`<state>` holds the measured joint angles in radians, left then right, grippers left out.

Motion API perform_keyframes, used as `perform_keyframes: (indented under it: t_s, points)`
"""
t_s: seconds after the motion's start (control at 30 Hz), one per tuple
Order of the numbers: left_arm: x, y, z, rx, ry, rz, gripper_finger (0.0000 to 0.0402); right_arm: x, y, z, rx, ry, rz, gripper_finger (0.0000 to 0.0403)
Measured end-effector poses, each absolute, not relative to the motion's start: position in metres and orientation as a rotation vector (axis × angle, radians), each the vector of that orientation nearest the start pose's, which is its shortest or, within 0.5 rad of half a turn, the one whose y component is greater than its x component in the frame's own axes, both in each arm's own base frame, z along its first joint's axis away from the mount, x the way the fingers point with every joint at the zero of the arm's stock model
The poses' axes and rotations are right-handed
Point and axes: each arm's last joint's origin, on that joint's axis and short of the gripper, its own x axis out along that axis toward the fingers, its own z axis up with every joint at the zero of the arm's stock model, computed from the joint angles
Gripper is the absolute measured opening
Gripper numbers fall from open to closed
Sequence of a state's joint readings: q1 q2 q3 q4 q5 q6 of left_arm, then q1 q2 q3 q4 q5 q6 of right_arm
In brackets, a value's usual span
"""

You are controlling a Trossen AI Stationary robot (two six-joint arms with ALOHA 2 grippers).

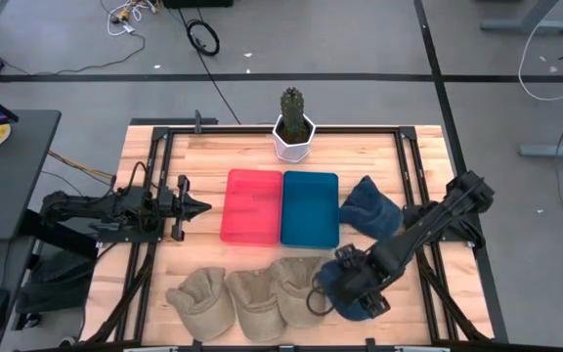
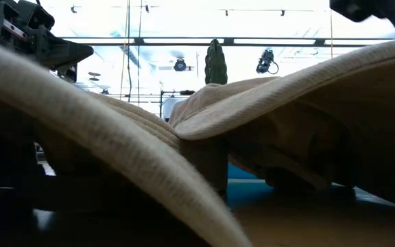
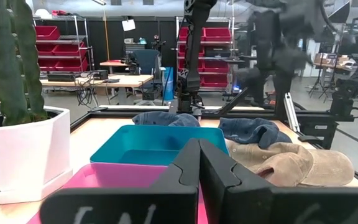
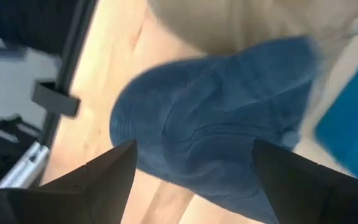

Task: Pick & Place hat
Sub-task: Put the bottom blue cap into the blue bin

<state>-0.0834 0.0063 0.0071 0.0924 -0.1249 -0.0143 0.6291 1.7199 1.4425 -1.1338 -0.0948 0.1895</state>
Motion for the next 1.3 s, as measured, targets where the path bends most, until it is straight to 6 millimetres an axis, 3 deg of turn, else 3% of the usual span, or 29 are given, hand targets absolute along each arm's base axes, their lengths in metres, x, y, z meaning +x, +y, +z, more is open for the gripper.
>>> perform_keyframes:
  t_s: [0.13, 0.27, 0.53, 0.7, 0.83, 0.97, 1.0, 1.17, 1.3]
  points:
    - [0.097, -0.004, 0.174, -0.024, -0.093, 0.041, 0.0003, 0.267, 0.203, 0.241, -0.254, 1.492, 0.471, 0.0312]
    - [0.097, -0.004, 0.174, -0.024, -0.093, 0.041, 0.0003, 0.271, 0.207, 0.228, -0.225, 1.441, 0.540, 0.0301]
    - [0.097, -0.005, 0.174, -0.024, -0.093, 0.041, 0.0003, 0.263, 0.187, 0.190, 0.000, 1.454, 0.549, 0.0282]
    - [0.097, -0.004, 0.174, -0.024, -0.093, 0.041, 0.0003, 0.260, 0.184, 0.181, 0.014, 1.470, 0.540, 0.0261]
    - [0.097, -0.004, 0.174, -0.024, -0.093, 0.041, 0.0003, 0.259, 0.182, 0.181, 0.028, 1.499, 0.556, 0.0193]
    - [0.097, -0.004, 0.174, -0.024, -0.093, 0.041, 0.0003, 0.258, 0.177, 0.181, 0.071, 1.551, 0.577, 0.0046]
    - [0.097, -0.004, 0.174, -0.024, -0.093, 0.041, 0.0003, 0.257, 0.175, 0.180, 0.074, 1.564, 0.583, 0.0024]
    - [0.097, -0.004, 0.174, -0.024, -0.093, 0.041, 0.0003, 0.253, 0.170, 0.186, 0.063, 1.653, 0.566, 0.0010]
    - [0.097, -0.004, 0.174, -0.024, -0.093, 0.041, 0.0003, 0.254, 0.169, 0.210, 0.064, 1.719, 0.581, 0.0007]
